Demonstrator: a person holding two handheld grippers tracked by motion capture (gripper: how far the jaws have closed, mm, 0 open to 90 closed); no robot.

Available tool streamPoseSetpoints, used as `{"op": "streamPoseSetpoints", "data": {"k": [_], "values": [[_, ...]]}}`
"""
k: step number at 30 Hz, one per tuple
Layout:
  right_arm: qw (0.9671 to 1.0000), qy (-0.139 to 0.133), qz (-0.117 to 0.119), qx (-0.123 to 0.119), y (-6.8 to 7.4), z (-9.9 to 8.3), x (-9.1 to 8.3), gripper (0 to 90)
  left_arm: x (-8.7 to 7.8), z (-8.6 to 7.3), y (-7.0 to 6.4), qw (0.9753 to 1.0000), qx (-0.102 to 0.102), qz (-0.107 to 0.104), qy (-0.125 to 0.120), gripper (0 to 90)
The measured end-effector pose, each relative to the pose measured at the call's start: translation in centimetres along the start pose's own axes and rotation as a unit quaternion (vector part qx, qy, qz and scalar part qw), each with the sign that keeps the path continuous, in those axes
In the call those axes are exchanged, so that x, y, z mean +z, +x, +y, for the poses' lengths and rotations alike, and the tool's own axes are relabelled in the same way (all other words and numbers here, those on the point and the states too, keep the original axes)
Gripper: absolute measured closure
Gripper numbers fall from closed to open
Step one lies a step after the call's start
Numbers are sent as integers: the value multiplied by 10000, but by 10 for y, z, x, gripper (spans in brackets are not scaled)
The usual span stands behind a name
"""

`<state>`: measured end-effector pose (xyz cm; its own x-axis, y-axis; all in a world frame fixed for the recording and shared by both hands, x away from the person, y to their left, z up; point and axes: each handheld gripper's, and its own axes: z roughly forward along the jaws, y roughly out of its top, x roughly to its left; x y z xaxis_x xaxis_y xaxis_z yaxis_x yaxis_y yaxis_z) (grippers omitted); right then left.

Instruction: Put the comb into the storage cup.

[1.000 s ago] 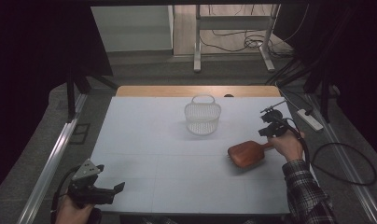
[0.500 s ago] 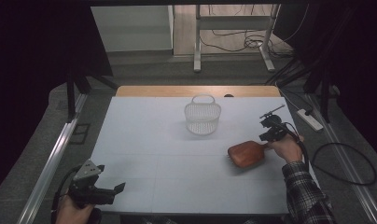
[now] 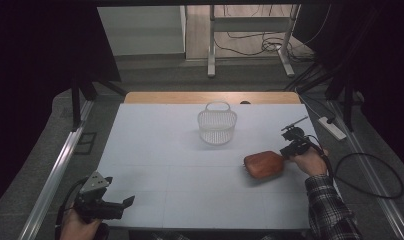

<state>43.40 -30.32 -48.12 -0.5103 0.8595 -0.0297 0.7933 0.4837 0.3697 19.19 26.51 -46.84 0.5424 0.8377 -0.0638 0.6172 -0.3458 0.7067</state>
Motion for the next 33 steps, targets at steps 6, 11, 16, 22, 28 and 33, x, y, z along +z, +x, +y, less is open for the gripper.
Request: {"op": "streamPoseSetpoints", "data": {"k": [6,11,16,22,28,33], "values": [[10000,31,53,11,1,-7,-2,893,0,0,0,10000,-9,0,-2,21],[9999,10,156,6,5,-15,-6,893,0,0,0,10000,2,11,12,22],[9999,41,159,-2,7,-21,-8,893,1,0,0,10000,0,9,14,22],[9997,15,229,37,9,-33,-15,893,1,1,0,10000,13,12,23,22],[9997,-58,225,18,13,-44,-22,893,1,1,-1,10000,21,8,27,23],[9996,-77,278,22,16,-51,-27,893,2,2,-1,10000,34,13,40,23]]}}
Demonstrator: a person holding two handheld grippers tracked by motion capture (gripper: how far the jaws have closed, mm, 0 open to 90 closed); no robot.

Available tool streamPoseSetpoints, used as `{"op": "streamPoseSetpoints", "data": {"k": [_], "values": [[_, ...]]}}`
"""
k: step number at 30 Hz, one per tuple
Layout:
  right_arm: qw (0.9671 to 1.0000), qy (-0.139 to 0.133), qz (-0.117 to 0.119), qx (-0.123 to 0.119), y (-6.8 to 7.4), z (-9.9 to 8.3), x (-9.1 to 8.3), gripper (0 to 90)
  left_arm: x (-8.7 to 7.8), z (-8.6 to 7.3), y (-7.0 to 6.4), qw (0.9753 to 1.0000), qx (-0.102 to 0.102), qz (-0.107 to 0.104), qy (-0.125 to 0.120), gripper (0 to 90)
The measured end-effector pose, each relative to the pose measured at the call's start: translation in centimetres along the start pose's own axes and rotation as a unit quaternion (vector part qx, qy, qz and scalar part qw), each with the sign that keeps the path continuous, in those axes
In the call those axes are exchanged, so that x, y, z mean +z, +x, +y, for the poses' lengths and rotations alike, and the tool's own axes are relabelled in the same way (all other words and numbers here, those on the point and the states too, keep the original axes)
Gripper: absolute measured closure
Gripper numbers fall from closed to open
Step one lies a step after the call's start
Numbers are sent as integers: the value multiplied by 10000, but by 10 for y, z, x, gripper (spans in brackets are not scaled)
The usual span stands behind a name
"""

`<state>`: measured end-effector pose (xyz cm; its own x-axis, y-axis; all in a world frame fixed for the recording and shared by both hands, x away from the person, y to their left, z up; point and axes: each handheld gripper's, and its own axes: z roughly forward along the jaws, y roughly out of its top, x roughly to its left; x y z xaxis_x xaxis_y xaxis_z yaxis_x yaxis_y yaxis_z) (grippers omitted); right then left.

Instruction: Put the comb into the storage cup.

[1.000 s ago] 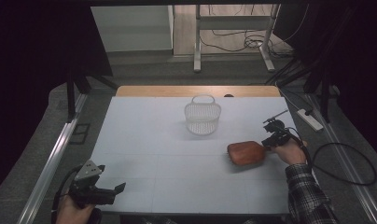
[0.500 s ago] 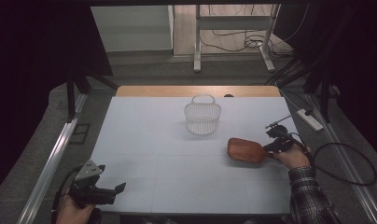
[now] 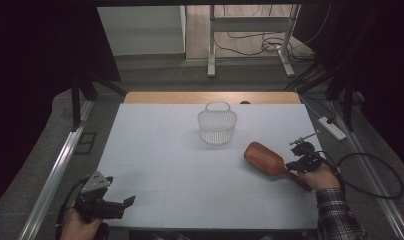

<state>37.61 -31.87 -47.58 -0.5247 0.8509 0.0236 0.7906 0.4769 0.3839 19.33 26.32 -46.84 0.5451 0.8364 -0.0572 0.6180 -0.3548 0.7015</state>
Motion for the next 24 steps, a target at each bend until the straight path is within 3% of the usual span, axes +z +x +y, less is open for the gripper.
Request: {"op": "streamPoseSetpoints", "data": {"k": [15,24], "values": [[9999,24,126,-91,12,-13,-5,893,0,0,0,10000,31,2,10,23],[9998,-63,24,-168,17,-12,-10,893,1,1,-1,10000,33,1,18,23]]}}
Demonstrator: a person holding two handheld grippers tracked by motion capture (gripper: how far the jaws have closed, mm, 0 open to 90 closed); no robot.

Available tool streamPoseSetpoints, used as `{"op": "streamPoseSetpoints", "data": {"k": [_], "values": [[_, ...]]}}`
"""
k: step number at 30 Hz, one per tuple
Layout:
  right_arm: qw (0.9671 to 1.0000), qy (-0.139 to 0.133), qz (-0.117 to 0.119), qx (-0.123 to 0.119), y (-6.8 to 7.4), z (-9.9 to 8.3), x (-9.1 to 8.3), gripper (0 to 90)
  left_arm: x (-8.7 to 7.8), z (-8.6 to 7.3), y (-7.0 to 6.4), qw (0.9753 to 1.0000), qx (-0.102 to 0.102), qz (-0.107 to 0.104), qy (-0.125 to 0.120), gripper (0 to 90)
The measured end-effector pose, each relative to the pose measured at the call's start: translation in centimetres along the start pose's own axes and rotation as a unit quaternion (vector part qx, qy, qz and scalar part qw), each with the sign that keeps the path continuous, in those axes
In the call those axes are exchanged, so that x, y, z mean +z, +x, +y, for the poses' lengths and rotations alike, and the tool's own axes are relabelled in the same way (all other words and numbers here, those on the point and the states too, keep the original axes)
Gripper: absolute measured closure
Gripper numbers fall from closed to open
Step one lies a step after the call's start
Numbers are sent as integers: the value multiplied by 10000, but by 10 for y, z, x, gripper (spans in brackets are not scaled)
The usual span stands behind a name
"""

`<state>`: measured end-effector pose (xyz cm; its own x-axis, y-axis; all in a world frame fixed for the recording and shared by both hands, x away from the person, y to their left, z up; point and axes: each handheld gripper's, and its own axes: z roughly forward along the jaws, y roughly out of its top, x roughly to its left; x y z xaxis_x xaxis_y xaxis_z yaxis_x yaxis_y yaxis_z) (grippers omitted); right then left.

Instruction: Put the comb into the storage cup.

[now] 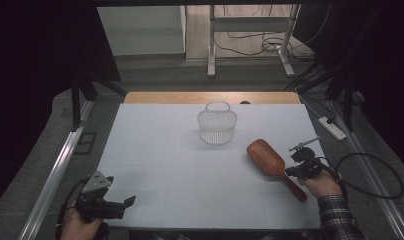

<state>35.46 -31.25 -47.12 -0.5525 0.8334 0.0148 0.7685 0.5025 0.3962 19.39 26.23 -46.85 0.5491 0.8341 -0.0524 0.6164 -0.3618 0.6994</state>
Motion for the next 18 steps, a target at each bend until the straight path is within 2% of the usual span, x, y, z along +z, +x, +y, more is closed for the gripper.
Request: {"op": "streamPoseSetpoints", "data": {"k": [5,10,18], "values": [[9998,-182,-95,-60,3,-1,-9,878,0,0,0,10000,9,4,7,23],[9992,-331,-189,-101,5,-3,-16,807,0,0,0,10000,13,5,7,23],[9984,-514,-225,71,13,-7,-29,579,0,0,0,10000,35,0,18,23]]}}
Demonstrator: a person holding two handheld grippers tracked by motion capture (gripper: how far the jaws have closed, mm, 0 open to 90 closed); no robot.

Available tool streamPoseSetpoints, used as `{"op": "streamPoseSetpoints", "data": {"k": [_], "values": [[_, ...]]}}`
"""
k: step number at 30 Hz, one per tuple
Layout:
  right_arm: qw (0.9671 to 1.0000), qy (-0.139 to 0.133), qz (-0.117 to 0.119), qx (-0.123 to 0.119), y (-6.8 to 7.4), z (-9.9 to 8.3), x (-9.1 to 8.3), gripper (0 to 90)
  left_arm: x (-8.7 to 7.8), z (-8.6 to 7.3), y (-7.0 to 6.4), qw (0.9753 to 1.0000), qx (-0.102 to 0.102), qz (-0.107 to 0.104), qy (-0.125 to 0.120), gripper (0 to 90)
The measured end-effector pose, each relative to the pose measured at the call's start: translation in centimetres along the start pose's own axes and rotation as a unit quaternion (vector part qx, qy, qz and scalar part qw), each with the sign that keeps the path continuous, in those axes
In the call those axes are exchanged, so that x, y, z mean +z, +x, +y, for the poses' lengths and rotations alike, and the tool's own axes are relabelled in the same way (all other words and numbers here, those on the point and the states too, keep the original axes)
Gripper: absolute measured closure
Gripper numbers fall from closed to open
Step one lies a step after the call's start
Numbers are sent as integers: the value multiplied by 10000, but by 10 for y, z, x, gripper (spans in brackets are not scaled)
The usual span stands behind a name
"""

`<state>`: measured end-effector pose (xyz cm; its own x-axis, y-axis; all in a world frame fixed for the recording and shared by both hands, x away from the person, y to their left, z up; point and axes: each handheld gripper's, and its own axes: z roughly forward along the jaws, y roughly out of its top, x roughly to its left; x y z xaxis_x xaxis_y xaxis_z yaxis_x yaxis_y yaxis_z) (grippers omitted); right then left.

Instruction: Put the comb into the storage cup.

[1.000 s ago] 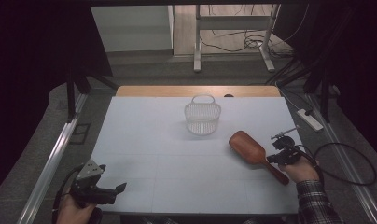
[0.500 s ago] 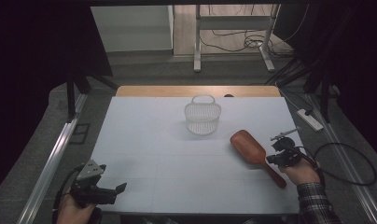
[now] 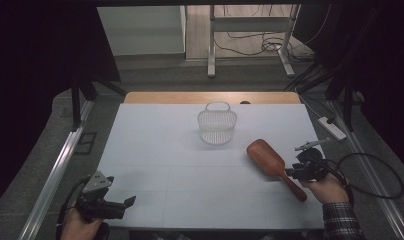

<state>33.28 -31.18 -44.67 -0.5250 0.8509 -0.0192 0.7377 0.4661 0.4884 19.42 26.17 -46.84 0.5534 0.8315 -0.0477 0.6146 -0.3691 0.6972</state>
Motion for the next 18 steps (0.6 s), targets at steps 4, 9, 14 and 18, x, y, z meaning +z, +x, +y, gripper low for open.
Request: {"op": "streamPoseSetpoints", "data": {"k": [4,9,14,18], "values": [[10000,-49,-1,-66,7,-1,-5,467,0,0,0,10000,14,0,5,23],[9999,-64,24,-101,11,-3,-8,351,0,0,0,10000,11,-4,13,23],[9999,-111,114,-35,13,-5,-9,228,1,1,-1,10000,23,2,28,23],[9996,-189,213,-10,13,-5,-10,135,1,1,-1,10000,34,2,32,23]]}}
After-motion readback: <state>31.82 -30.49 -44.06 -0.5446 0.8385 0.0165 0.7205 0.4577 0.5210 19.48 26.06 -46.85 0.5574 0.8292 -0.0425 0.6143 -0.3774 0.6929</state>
